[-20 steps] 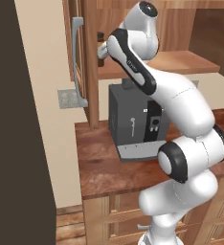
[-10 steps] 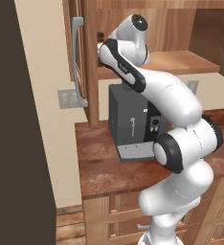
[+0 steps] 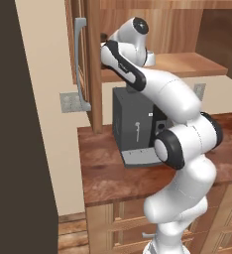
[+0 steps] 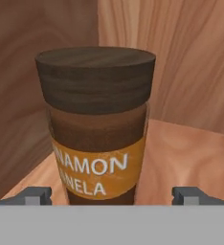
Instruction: Take the cinnamon bottle from the cabinet and place it on the dining table, next to the plate with the cupcake. Then take the chocolate from the dining counter and place it on the cupcake plate.
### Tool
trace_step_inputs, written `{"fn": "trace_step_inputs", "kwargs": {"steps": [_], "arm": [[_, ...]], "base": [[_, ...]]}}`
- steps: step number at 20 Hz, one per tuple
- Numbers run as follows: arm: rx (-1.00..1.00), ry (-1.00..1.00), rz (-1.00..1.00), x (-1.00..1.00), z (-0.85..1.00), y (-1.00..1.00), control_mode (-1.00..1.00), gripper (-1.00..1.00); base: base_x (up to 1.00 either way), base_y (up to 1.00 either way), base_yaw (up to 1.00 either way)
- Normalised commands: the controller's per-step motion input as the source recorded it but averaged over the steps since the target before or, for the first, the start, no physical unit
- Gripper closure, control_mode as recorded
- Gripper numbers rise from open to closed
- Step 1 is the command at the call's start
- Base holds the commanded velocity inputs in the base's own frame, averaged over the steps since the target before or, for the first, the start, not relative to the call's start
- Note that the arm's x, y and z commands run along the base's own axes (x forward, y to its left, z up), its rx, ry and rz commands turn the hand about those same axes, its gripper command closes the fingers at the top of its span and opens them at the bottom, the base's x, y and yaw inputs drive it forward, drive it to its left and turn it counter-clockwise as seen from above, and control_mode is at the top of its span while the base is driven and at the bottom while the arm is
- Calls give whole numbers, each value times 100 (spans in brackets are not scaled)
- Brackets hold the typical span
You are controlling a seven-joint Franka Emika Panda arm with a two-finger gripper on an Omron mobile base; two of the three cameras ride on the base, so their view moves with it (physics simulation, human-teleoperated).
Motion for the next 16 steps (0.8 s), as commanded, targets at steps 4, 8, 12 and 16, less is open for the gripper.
{"fn": "trace_step_inputs", "kwargs": {"steps": [4, 8, 12, 16], "arm": [[0, 0, 0, 17, -1, 17, -100, -100], [2, 0, 0, 13, 0, 2, -100, 100], [3, 0, 0, 16, 0, 0, -100, 100], [0, 0, 0, -4, 0, 0, -100, 100]], "base": [[0, 0, 0], [0, 0, 0], [0, 0, 0], [0, 0, 0]]}}
